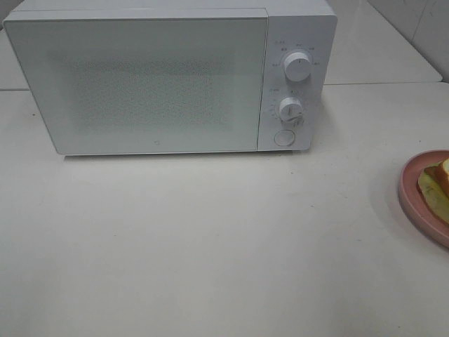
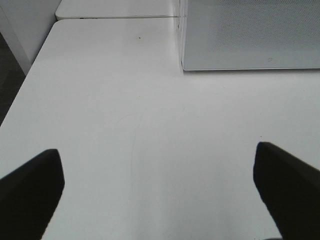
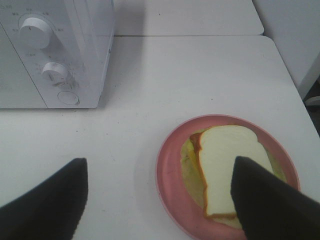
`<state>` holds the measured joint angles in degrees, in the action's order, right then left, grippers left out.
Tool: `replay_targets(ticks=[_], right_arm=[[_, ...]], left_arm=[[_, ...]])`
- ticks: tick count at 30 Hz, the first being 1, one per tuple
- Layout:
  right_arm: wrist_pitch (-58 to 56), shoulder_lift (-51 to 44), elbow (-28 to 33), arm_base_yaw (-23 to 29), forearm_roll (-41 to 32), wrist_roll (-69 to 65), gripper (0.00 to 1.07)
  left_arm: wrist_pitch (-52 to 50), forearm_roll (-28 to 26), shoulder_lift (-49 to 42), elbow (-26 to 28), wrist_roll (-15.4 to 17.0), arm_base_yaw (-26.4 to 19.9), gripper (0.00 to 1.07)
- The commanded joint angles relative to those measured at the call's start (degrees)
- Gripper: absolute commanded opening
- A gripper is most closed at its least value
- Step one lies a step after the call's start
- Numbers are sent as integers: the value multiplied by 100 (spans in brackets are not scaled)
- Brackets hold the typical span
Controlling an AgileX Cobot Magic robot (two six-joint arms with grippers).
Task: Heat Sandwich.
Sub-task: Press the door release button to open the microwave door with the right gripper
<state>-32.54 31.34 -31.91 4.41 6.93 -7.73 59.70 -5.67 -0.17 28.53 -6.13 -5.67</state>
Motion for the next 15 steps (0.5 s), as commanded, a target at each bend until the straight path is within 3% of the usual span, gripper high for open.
replay_targets(ticks=[1, 15], right_arm=[[413, 275, -40, -40, -11, -34, 76], [1587, 1467, -40, -40, -11, -34, 76]], left_arm=[[-23, -34, -149, -6, 23, -6, 98], [-23, -34, -149, -6, 23, -6, 98]])
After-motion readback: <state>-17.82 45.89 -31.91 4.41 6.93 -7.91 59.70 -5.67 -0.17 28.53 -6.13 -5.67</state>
